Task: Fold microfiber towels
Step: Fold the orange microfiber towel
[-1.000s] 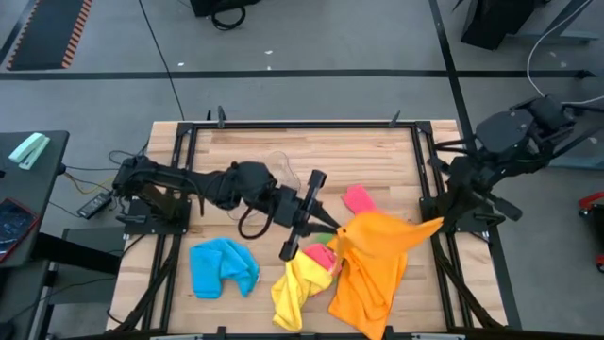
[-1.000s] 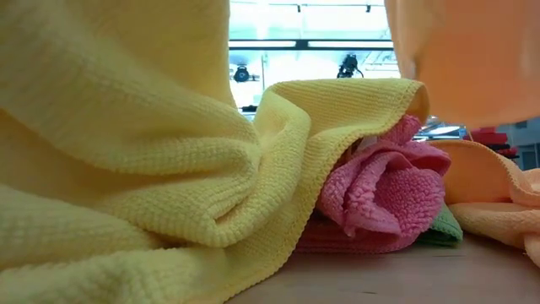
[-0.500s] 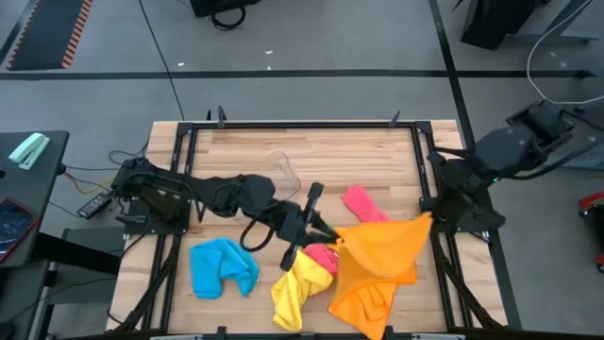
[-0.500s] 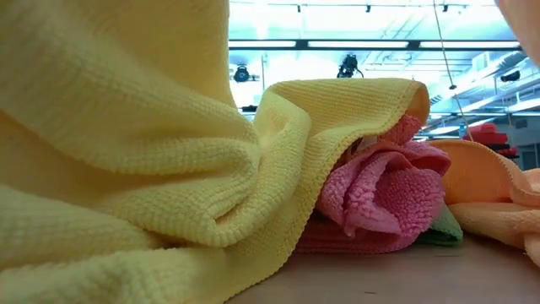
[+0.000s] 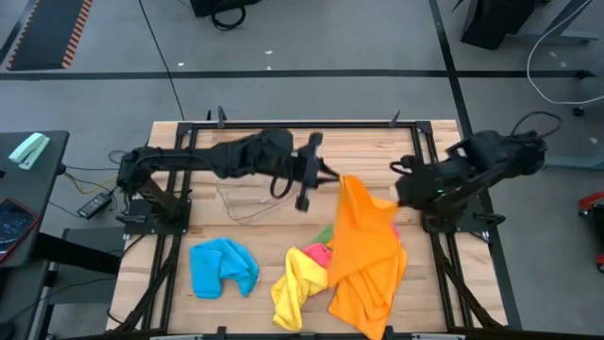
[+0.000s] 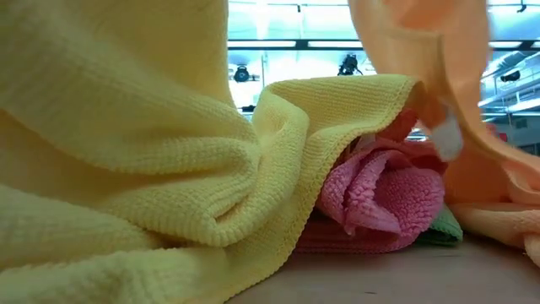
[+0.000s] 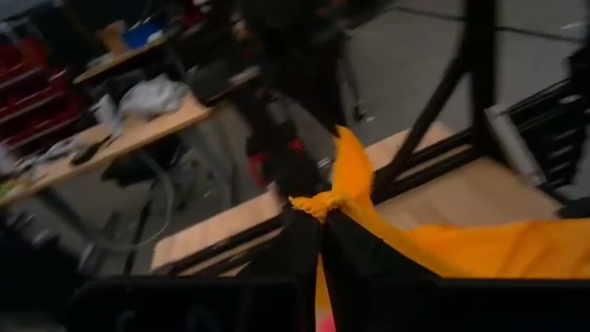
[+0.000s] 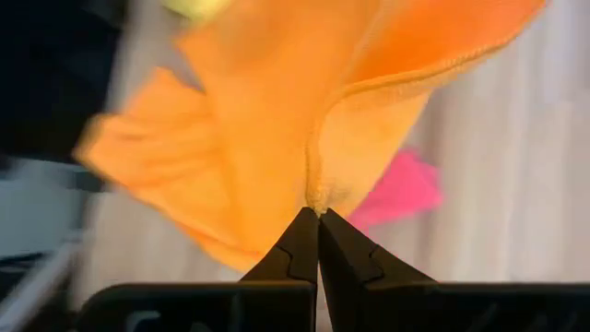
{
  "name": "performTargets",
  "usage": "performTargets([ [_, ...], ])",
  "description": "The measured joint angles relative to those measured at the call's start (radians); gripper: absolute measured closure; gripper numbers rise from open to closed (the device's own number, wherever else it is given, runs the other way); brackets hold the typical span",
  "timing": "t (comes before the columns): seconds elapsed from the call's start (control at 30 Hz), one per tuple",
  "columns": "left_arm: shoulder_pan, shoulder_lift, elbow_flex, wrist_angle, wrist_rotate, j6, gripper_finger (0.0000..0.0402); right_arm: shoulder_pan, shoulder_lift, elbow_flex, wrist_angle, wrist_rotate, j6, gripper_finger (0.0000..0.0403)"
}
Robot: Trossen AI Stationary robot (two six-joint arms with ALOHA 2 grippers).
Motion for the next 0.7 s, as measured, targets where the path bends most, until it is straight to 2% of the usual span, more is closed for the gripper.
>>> performTargets([
  [0.2, 0.103, 0.0, 0.0, -0.095, 0.001, 0.031, 0.0389, -0.113, 0.0, -0.095, 0.0, 0.228, -0.135, 0.0392],
  [0.3, 0.148, 0.0, 0.0, -0.126, 0.002, 0.034, 0.0392, -0.174, 0.0, -0.125, 0.0, 0.301, -0.202, 0.0392],
  [0.53, 0.234, 0.059, 0.0, -0.121, 0.035, 0.056, 0.0374, -0.322, -0.001, -0.14, 0.014, 0.383, -0.296, 0.0392],
  [0.7, 0.283, 0.1, 0.0, -0.113, 0.036, 0.098, 0.0388, -0.41, 0.001, -0.14, 0.054, 0.384, -0.37, 0.0392],
])
